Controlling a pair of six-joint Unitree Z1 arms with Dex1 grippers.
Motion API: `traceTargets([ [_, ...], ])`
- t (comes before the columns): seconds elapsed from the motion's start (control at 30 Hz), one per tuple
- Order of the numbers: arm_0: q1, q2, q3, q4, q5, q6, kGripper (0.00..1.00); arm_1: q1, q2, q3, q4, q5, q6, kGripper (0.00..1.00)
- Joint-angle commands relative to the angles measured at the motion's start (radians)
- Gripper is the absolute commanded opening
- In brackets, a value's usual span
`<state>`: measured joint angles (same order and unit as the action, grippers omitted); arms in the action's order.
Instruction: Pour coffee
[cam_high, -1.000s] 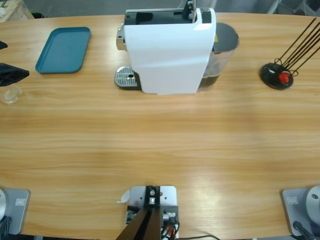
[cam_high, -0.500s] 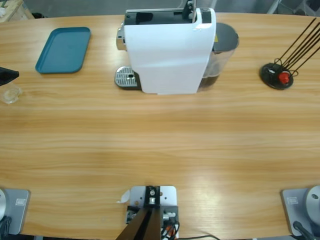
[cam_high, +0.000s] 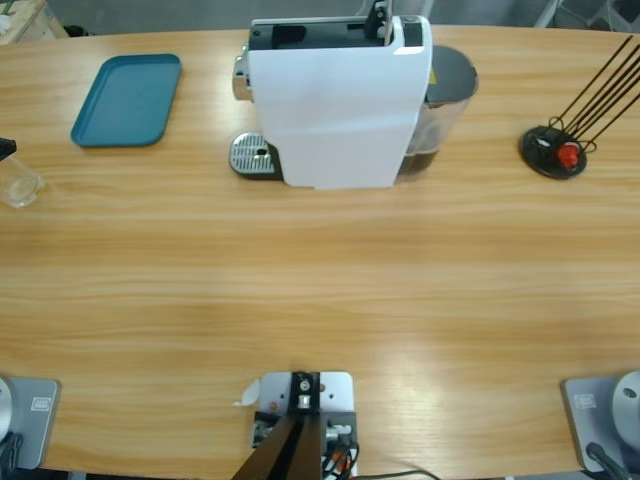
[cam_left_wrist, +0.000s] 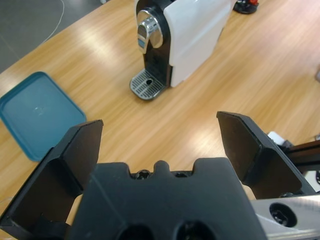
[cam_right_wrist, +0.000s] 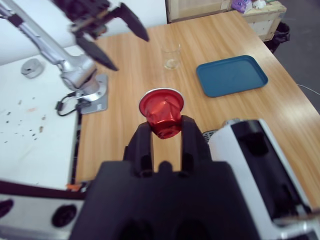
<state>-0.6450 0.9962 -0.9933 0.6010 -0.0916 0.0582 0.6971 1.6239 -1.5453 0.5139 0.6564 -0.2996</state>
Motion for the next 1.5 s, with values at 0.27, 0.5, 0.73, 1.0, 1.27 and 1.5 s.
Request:
traceTargets([
  [0.27,-0.010,-0.033,0.053,0.011,-0.010,-0.015,0.996,0.074,0.229,-0.037,-0.143,-0.319,0.037,0.016],
  [0.5,-0.010,-0.038,0.059,0.011,-0.008,-0.017,0.996,0.083,0.226,-0.052,-0.092,-0.474,0.025,0.017],
  [0.73,-0.010,-0.044,0.068,0.011,-0.007,-0.017,0.996,0.091,0.218,-0.038,-0.043,-0.487,-0.003,0.020],
  [1.0,-0.010,-0.055,0.076,0.011,-0.004,-0.018,0.995,0.091,0.238,-0.029,-0.034,-0.504,-0.006,0.020],
  [1.27,-0.010,-0.055,0.081,0.011,-0.003,-0.018,0.995,0.091,0.258,-0.028,-0.038,-0.507,-0.003,0.020],
  [1.5,-0.010,-0.048,0.085,0.006,0.000,-0.018,0.996,0.091,0.249,-0.010,-0.040,-0.526,-0.005,0.020],
])
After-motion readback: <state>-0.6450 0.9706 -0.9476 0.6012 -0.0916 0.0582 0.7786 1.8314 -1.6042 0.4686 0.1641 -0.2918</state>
